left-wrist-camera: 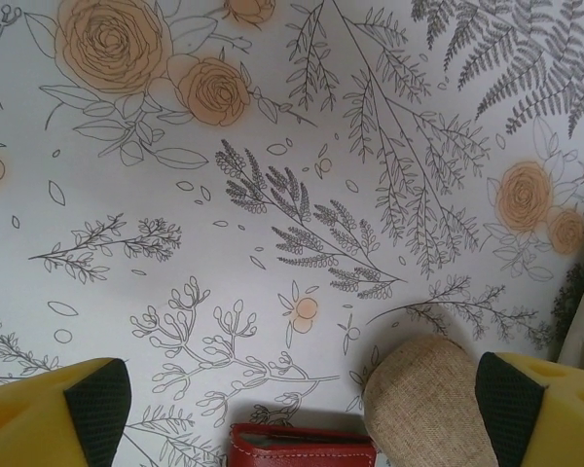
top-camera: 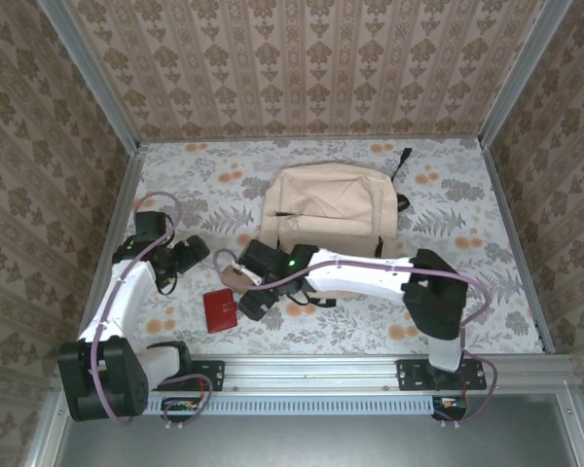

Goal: Pack the student bag

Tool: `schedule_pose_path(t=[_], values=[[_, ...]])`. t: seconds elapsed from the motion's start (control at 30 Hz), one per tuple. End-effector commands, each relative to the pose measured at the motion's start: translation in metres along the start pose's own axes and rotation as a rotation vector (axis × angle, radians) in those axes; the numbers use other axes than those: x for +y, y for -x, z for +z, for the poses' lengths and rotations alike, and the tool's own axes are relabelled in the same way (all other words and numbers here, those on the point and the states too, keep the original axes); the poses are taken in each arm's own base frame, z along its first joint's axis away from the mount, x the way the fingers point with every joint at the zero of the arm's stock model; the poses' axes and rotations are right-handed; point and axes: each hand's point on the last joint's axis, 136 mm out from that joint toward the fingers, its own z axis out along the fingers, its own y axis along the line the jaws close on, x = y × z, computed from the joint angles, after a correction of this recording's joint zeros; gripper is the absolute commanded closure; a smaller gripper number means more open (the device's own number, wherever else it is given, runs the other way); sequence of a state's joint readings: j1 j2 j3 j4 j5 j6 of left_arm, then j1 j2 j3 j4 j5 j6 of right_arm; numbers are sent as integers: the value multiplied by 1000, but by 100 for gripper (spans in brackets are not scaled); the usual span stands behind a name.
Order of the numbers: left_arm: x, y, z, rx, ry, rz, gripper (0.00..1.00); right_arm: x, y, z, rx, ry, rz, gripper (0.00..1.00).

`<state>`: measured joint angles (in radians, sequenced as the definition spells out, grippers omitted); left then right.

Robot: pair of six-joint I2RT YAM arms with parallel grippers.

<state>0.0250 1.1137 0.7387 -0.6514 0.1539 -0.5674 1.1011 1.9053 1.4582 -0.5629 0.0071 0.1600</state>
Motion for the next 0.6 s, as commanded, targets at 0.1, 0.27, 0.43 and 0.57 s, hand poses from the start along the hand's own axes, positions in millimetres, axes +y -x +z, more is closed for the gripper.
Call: schedule_pose_path(t=[0.1, 0.27, 0.43, 0.57], values=[[11, 0, -5, -15, -7, -58, 6, 3, 12, 29, 43, -19, -117, 4], [11, 5, -9, -32, -31, -81, 6, -15, 19, 45, 51, -124, -116, 3], [11, 6, -7, -25, -40, -89, 6, -27, 14, 61, 90, -131, -77, 4], [10, 6, -6, -22, -48, -91, 5, -30, 7, 68, 123, -126, -72, 7]])
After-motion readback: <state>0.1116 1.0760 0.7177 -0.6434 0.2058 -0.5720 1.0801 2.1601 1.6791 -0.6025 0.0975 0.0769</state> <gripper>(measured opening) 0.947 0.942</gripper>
